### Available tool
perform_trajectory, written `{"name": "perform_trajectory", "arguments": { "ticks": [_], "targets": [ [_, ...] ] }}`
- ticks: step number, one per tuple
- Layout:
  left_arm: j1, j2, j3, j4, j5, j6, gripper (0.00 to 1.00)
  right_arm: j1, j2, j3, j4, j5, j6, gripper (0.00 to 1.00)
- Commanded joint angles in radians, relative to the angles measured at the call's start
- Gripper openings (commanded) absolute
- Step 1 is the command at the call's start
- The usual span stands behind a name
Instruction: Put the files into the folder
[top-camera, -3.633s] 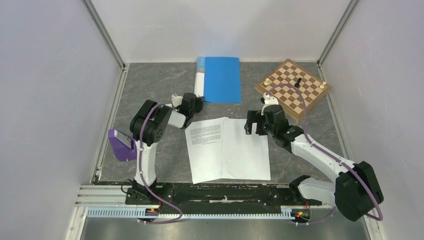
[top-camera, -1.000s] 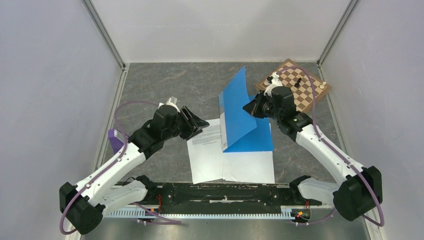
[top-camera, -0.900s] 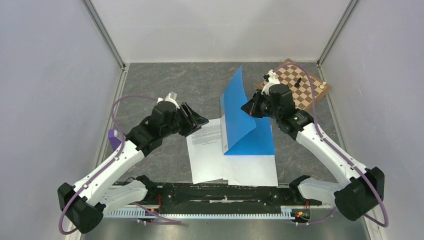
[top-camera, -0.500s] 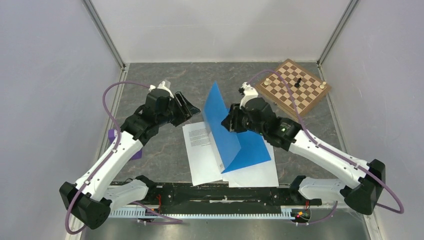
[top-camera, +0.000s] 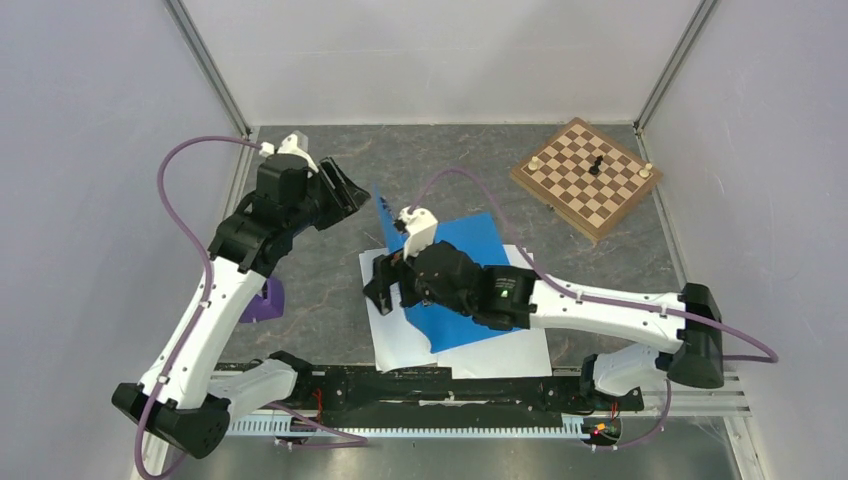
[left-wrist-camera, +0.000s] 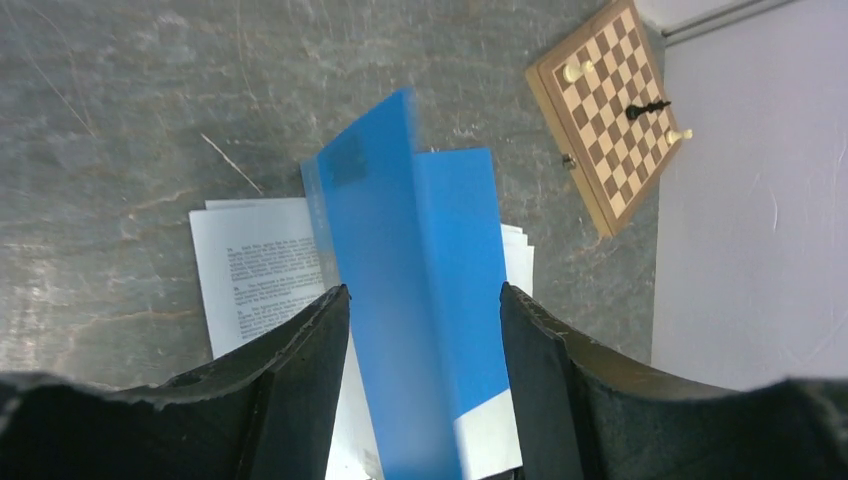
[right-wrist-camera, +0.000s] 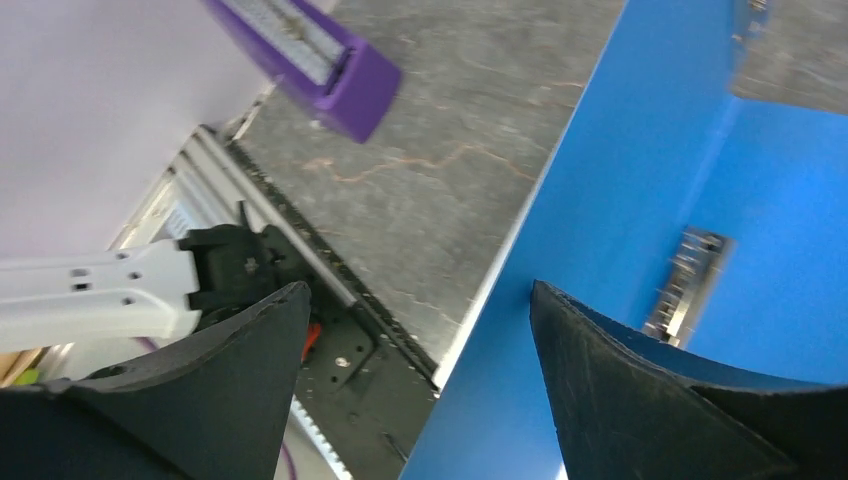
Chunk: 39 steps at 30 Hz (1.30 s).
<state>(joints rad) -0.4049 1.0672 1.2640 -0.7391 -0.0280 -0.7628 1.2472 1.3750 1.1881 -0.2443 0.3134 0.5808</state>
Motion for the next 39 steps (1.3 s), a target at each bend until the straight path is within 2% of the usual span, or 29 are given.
{"name": "perform_trajectory", "arguments": {
  "ticks": [1, 6, 10, 15, 19, 23, 29, 35, 39],
  "targets": [
    [0.021, -0.006, 0.099, -0.079, -0.063, 0.104, 0.64, 0.06, 0.073, 0.084, 0.118, 0.008, -0.06, 0.84],
    [0.034, 0.0, 0.192, -0.162, -0.139, 0.162, 0.65, 0.074, 0.145, 0.013, 0.29, -0.118, -0.076, 0.87],
    [0.036, 0.015, 0.213, -0.204, -0.104, 0.176, 0.64, 0.081, 0.198, -0.01, 0.364, -0.169, -0.099, 0.92],
    [0.037, 0.019, 0.116, -0.198, -0.045, 0.145, 0.55, 0.081, 0.212, -0.058, 0.411, -0.191, -0.132, 0.97],
    [0.038, 0.027, 0.043, -0.183, -0.036, 0.131, 0.48, 0.081, 0.141, -0.093, 0.422, -0.175, -0.16, 0.98],
    [0.037, 0.056, -0.041, -0.121, 0.0, 0.111, 0.45, 0.055, 0.052, -0.124, 0.4, -0.131, -0.194, 0.98],
    [0.032, 0.213, -0.093, 0.004, 0.135, 0.075, 0.4, -0.052, 0.025, -0.13, 0.278, -0.078, -0.196, 0.98],
    [-0.009, 0.385, -0.087, 0.113, 0.181, 0.049, 0.4, -0.149, 0.065, -0.138, 0.121, 0.106, -0.259, 0.98],
    [-0.096, 0.548, -0.012, 0.15, 0.187, 0.052, 0.42, -0.227, 0.097, -0.184, 0.044, 0.156, -0.262, 0.96]
  ]
}}
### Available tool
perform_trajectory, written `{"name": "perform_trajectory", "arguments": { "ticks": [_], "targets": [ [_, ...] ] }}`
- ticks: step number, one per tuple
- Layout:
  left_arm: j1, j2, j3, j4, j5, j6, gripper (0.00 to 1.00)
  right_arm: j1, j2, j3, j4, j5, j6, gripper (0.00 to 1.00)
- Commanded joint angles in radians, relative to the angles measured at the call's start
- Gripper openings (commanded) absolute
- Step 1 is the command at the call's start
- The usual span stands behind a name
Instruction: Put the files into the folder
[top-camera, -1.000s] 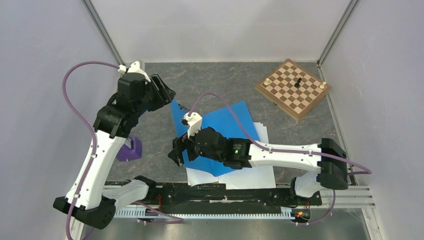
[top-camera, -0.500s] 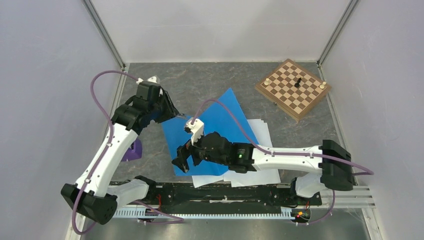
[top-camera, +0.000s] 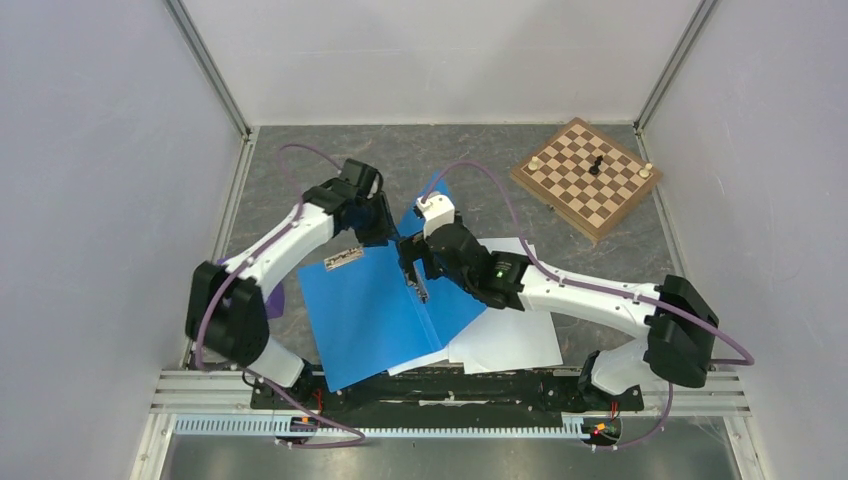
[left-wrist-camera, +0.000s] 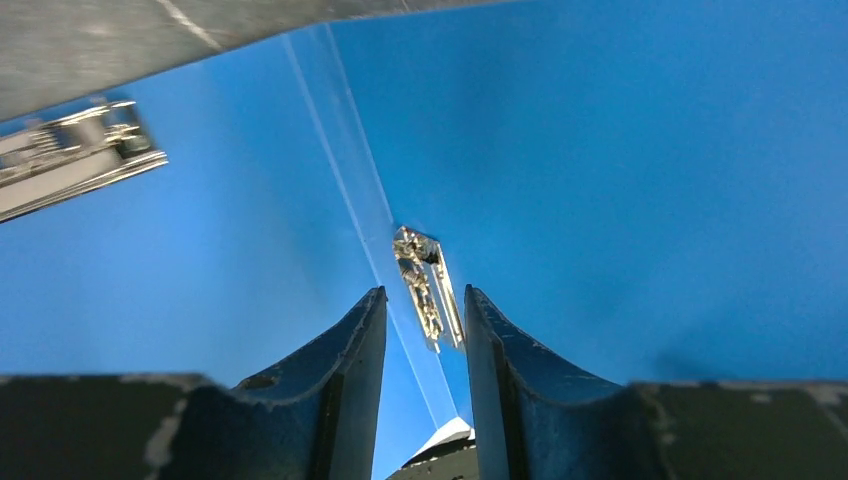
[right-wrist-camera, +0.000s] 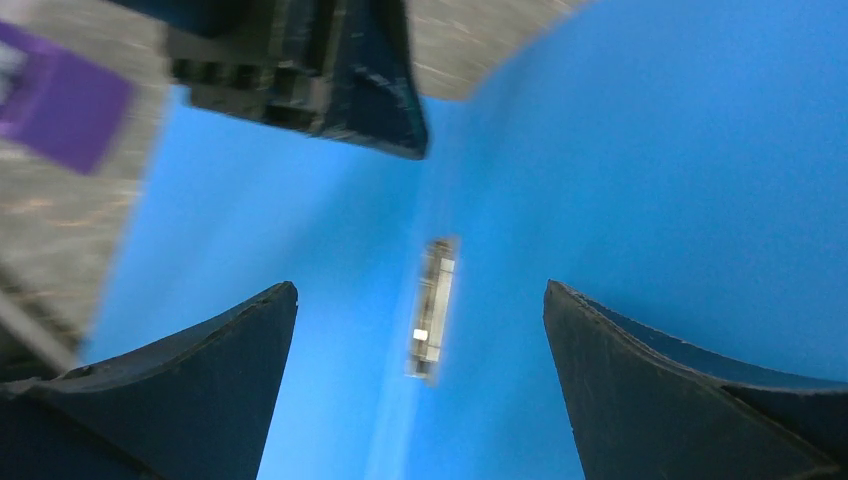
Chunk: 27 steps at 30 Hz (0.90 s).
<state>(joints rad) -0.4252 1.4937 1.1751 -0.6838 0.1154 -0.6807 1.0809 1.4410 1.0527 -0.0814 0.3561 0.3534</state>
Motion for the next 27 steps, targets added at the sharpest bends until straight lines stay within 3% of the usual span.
{"name": "perform_trajectory", "arguments": {
  "ticks": [1, 9, 16, 22, 25, 27],
  "targets": [
    [-0.093, 0.154, 0.094, 0.101, 0.04, -0.028, 0.42, -0.067, 0.028, -0.068, -0.125, 0.126, -0.034, 0.95],
    [-0.167, 0.322, 0.103, 0.172, 0.026, -0.03, 0.43, -0.078, -0.016, -0.281, -0.097, 0.15, 0.045, 0.9],
    [-0.168, 0.293, -0.031, 0.22, -0.111, -0.011, 0.47, -0.087, -0.024, -0.439, -0.014, 0.095, 0.086, 0.8],
    [-0.168, 0.302, -0.089, 0.25, -0.161, -0.008, 0.49, -0.088, -0.028, -0.434, 0.061, 0.017, 0.073, 0.7],
    [-0.167, 0.315, -0.11, 0.273, -0.155, -0.014, 0.5, -0.088, -0.005, -0.394, 0.118, -0.051, 0.041, 0.72],
    [-0.168, 0.319, -0.119, 0.287, -0.147, -0.019, 0.5, -0.088, 0.018, -0.354, 0.139, -0.1, 0.02, 0.8]
  ]
}}
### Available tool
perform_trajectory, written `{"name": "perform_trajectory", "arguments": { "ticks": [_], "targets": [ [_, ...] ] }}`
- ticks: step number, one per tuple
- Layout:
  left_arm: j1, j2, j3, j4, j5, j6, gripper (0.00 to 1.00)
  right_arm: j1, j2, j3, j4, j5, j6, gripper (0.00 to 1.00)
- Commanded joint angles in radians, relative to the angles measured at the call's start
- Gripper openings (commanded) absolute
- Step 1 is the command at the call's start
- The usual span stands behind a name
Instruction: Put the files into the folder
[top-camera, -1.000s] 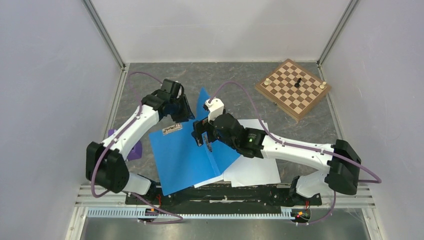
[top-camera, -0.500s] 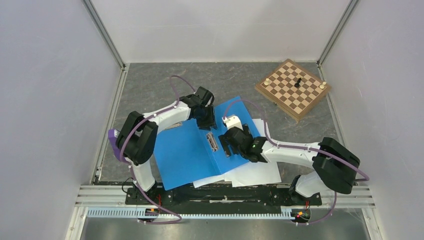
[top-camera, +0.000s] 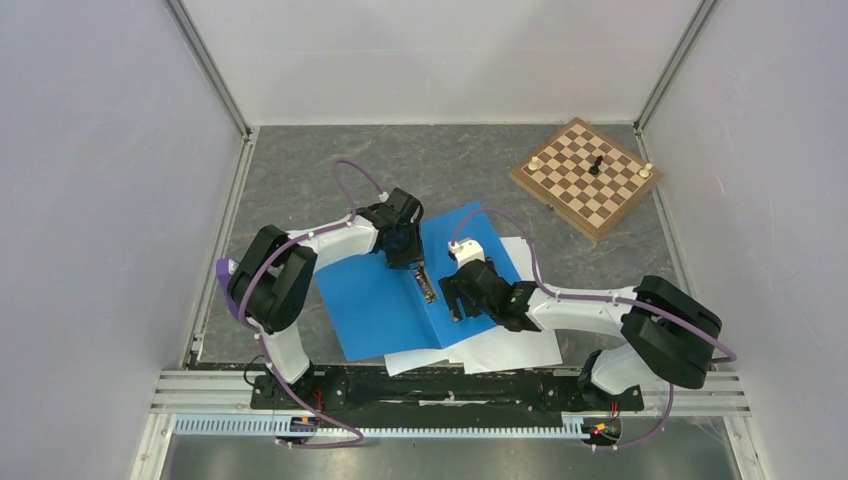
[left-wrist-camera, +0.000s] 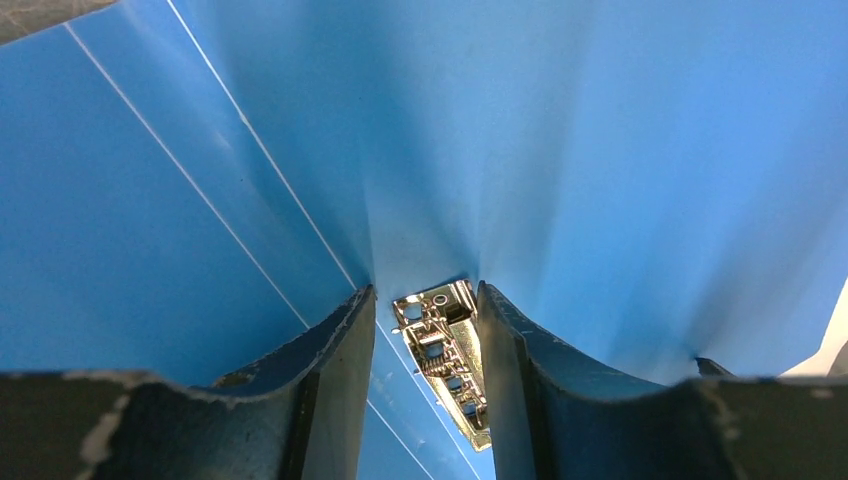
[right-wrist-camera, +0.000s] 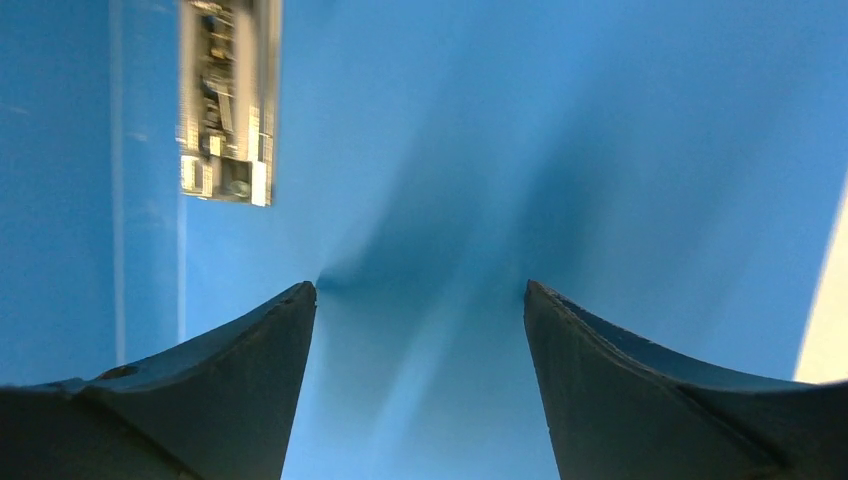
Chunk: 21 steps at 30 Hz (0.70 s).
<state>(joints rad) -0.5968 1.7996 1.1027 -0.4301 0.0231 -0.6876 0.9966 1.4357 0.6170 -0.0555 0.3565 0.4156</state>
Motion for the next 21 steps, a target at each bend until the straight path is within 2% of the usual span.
{"name": "perform_trajectory", "arguments": {
  "ticks": [1, 5, 11, 16, 19, 21],
  "targets": [
    [0.005, 0.016, -0.048, 0.037, -0.051, -0.013, 0.5, -0.003, 0.03, 0.095, 0.123, -0.117, -0.053, 0.84],
    [0.005, 0.024, -0.03, 0.042, -0.033, -0.008, 0.51, 0.003, 0.067, 0.145, 0.145, -0.141, -0.087, 0.91],
    [0.008, 0.052, 0.018, 0.056, 0.034, 0.003, 0.51, 0.036, 0.162, 0.247, 0.089, -0.046, -0.128, 0.87],
    [0.015, 0.064, 0.082, 0.039, 0.067, 0.022, 0.51, 0.047, 0.235, 0.27, 0.058, 0.019, -0.13, 0.86],
    [0.026, 0.046, 0.105, 0.019, 0.078, 0.028, 0.52, 0.047, 0.258, 0.261, 0.017, 0.067, -0.107, 0.82],
    [0.027, 0.019, 0.114, 0.0, 0.075, 0.032, 0.53, 0.044, 0.254, 0.242, 0.004, 0.11, -0.073, 0.73]
  ]
}}
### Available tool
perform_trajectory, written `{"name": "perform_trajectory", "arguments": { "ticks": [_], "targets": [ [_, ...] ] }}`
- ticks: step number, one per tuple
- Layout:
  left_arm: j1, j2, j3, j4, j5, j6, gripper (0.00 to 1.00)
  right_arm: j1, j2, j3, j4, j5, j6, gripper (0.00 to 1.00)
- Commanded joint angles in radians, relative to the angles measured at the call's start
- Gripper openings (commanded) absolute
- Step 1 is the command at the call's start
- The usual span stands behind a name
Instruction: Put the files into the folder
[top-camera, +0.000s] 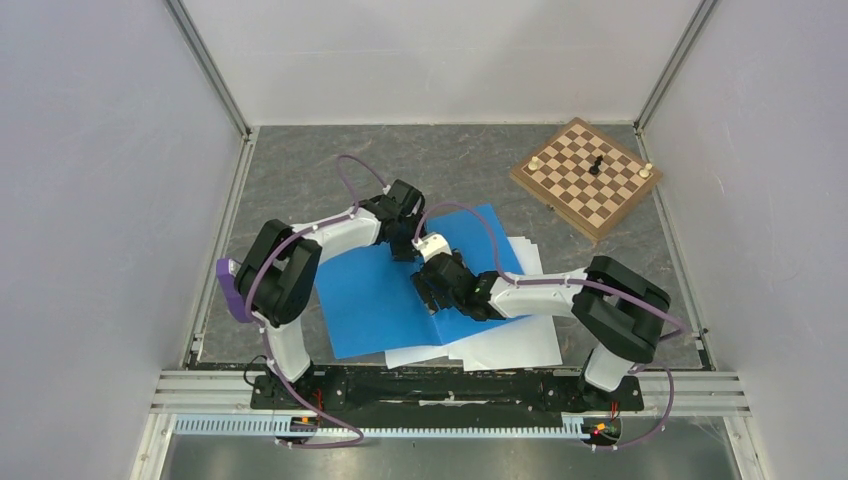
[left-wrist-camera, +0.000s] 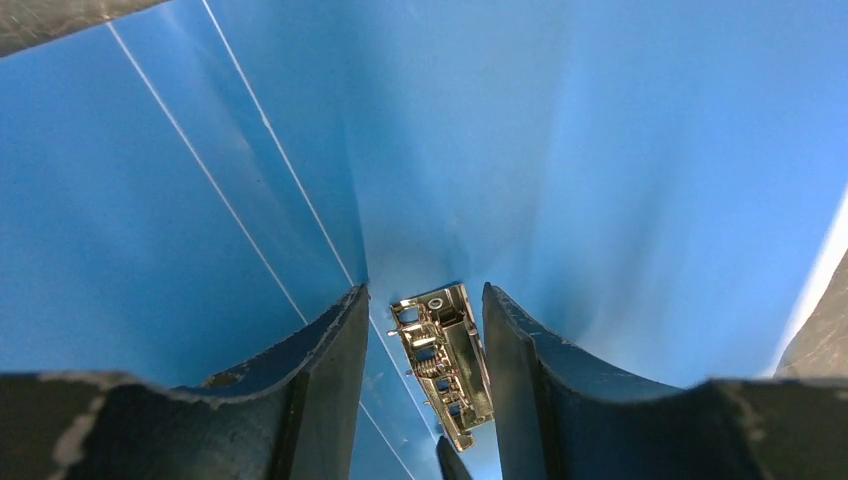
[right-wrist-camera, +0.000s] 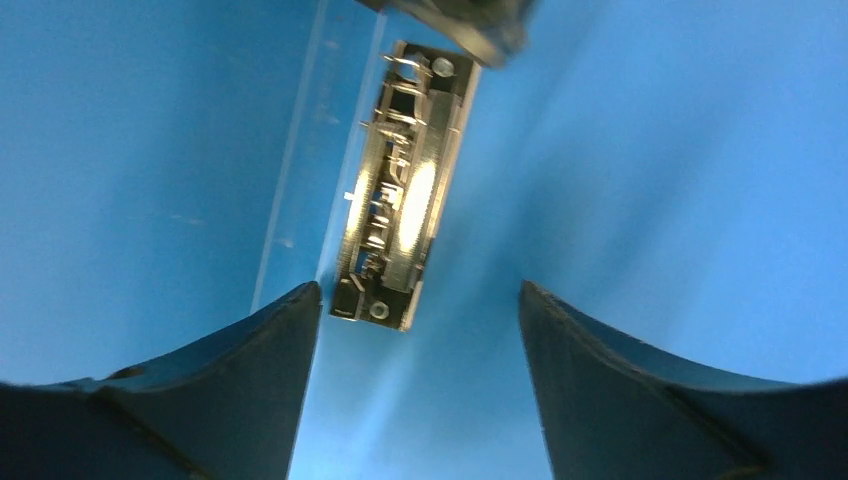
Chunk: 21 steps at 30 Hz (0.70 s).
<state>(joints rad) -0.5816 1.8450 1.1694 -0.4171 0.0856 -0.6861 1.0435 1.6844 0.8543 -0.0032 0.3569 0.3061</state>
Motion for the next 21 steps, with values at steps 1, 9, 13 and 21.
{"name": "perform_trajectory", "arguments": {
  "ticks": [1, 9, 13, 21],
  "targets": [
    [0.014, -0.043, 0.049, -0.023, 0.011, 0.031, 0.53, -0.006, 0.001, -0.004, -0.052, 0.123, 0.047, 0.7],
    [0.015, -0.181, -0.019, -0.111, -0.095, 0.02, 0.53, -0.035, -0.05, -0.071, -0.021, 0.102, 0.075, 0.59],
    [0.028, -0.277, -0.132, -0.105, -0.15, -0.031, 0.54, -0.044, -0.057, -0.08, -0.013, 0.08, 0.077, 0.6],
    [0.03, -0.356, -0.297, -0.104, -0.255, -0.155, 0.57, -0.066, -0.044, -0.083, -0.005, 0.012, 0.101, 0.59]
  ]
}}
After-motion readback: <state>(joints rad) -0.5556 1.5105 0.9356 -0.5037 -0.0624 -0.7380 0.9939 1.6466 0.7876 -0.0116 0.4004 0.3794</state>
